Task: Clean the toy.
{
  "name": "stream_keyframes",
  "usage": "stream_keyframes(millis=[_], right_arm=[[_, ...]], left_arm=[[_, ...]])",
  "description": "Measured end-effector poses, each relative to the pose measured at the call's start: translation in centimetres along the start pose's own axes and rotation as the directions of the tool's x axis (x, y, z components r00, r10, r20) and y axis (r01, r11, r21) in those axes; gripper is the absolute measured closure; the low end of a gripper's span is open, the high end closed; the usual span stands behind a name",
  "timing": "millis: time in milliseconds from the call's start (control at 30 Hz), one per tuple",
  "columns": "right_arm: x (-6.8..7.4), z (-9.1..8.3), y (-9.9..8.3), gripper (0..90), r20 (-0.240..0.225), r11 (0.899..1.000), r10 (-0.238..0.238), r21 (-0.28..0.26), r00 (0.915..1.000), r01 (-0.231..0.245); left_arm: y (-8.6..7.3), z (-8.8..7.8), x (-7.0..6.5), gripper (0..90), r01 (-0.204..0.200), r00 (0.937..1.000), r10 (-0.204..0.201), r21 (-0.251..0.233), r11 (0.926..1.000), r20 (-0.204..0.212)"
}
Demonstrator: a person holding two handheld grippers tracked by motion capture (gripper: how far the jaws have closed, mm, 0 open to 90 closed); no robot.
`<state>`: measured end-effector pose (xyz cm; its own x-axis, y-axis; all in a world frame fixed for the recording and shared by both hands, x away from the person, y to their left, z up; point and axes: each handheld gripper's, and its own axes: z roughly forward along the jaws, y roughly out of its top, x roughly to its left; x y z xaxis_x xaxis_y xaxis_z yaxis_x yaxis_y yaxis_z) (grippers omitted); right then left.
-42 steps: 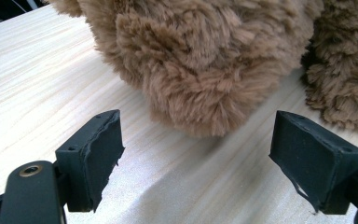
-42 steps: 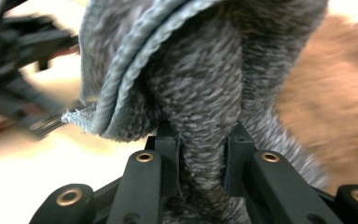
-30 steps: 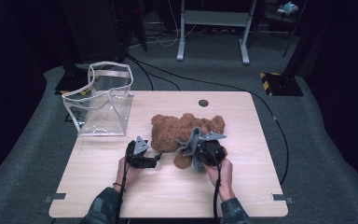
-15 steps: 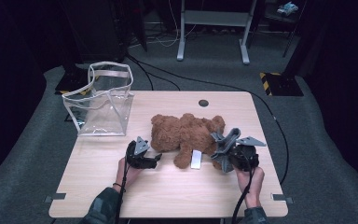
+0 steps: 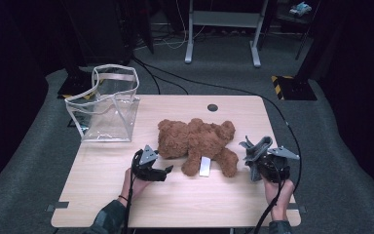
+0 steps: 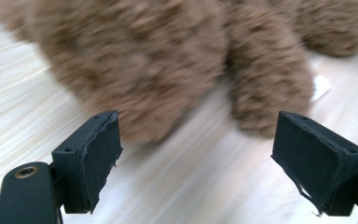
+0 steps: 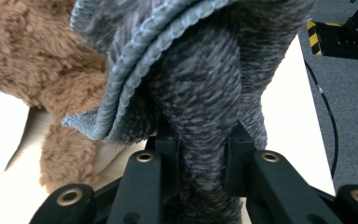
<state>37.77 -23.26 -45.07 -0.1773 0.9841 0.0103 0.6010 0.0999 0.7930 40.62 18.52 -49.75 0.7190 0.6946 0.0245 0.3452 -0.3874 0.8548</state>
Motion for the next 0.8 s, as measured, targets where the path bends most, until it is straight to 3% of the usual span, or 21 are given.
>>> stream_keyframes(millis=[233, 533, 800], right_arm=[[-0.4, 0.0, -0.1, 72.9, 0.007, 1.0, 0.004, 0.005, 1.0, -0.004], [-0.8, 0.2, -0.4, 72.8, -0.002, 1.0, 0.009, 0.016, 1.0, -0.009], [-0.6, 0.3, -0.4, 72.7, -0.009, 1.0, 0.004, 0.02, 1.0, -0.004]], left_arm=[[1.5, 1.0, -2.4, 14.6, 0.013, 0.9988, -0.013, 0.011, 0.9999, 0.048], [2.1, 3.1, -4.7, 8.8, 0.012, 0.9984, -0.014, 0.041, 0.9991, 0.055], [2.5, 5.5, -5.9, 2.0, 0.02, 0.9983, -0.027, 0.116, 0.993, 0.052]])
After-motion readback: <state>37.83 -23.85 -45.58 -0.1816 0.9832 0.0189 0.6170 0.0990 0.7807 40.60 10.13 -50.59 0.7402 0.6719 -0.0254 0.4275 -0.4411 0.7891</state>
